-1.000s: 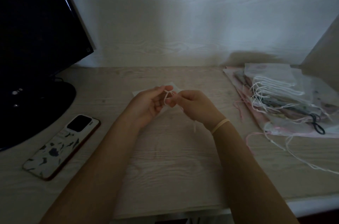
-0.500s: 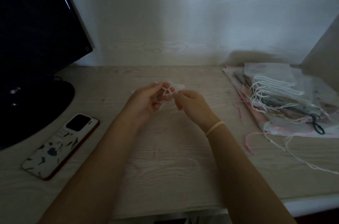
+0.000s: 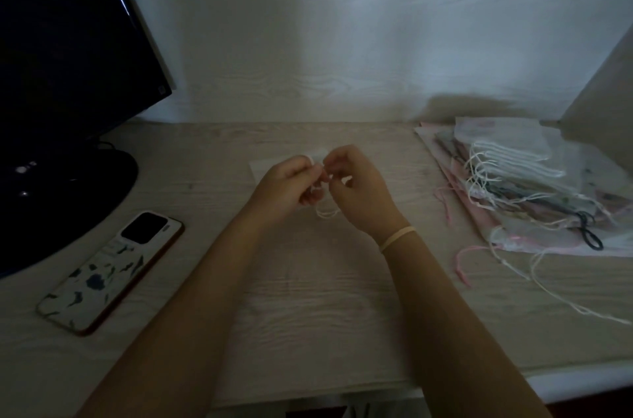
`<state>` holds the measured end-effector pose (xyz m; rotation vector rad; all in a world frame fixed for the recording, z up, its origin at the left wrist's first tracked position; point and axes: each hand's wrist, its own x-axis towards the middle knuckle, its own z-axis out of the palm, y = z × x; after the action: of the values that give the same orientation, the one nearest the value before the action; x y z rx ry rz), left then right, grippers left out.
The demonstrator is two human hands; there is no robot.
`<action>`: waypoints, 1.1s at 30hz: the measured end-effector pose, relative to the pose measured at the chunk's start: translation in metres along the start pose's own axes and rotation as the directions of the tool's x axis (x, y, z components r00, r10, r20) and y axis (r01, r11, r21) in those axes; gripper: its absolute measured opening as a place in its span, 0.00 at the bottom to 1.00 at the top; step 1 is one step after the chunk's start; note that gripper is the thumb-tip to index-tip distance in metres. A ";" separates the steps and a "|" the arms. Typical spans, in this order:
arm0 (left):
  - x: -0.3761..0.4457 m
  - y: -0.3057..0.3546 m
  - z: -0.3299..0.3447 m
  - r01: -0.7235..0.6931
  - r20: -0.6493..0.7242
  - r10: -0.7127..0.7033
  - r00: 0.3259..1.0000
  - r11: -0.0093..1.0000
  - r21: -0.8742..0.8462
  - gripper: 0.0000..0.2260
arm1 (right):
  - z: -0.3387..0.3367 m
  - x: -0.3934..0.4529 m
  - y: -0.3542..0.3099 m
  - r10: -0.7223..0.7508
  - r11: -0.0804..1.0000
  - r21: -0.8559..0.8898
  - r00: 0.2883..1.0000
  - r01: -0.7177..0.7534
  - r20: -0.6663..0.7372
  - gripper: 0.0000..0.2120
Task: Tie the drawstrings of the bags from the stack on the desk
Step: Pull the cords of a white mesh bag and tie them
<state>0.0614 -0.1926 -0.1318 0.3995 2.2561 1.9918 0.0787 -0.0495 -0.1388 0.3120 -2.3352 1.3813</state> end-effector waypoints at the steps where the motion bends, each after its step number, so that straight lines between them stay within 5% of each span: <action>1: 0.000 -0.001 0.001 -0.031 -0.005 0.031 1.000 0.999 0.027 0.10 | 0.003 0.000 0.004 0.041 0.999 -0.022 0.998 -0.041 0.037 0.12; 9: 0.003 -0.015 0.002 -0.244 -0.100 0.288 0.952 0.917 0.315 0.11 | 0.005 0.003 0.006 0.261 0.964 -0.096 0.956 -0.249 0.134 0.05; 14: 0.006 -0.017 0.000 -0.195 -0.109 0.219 0.970 0.961 0.198 0.10 | 0.005 -0.002 0.001 0.274 0.960 -0.003 0.935 -0.281 0.225 0.05; 18: 0.003 -0.013 0.002 -0.149 -0.110 0.152 0.982 0.988 0.036 0.12 | 0.003 -0.002 0.006 0.373 0.918 0.081 0.914 -0.388 0.158 0.06; 21: 0.005 -0.015 0.004 -0.209 -0.162 0.255 0.953 0.944 0.257 0.10 | -0.002 0.000 0.008 0.434 0.886 0.127 0.894 -0.446 0.110 0.06; 25: 0.006 -0.013 -0.003 -0.224 -0.241 0.390 0.889 0.828 0.514 0.09 | -0.010 0.009 0.008 0.580 0.694 0.474 0.811 -0.542 0.078 0.09; 30: 0.008 -0.018 -0.003 -0.083 -0.262 0.221 0.940 0.888 0.452 0.15 | -0.024 0.014 0.008 0.570 0.470 0.825 0.822 -0.314 -0.012 0.15; 33: 0.010 -0.020 -0.003 -0.005 -0.292 0.110 0.950 0.940 0.340 0.12 | -0.031 0.010 0.003 0.497 0.189 0.954 0.861 -0.231 0.111 0.20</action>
<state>0.0490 -0.1949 -0.1498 0.1922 2.8243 1.7969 0.0756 -0.0211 -0.1233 -0.1500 -1.0555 2.8160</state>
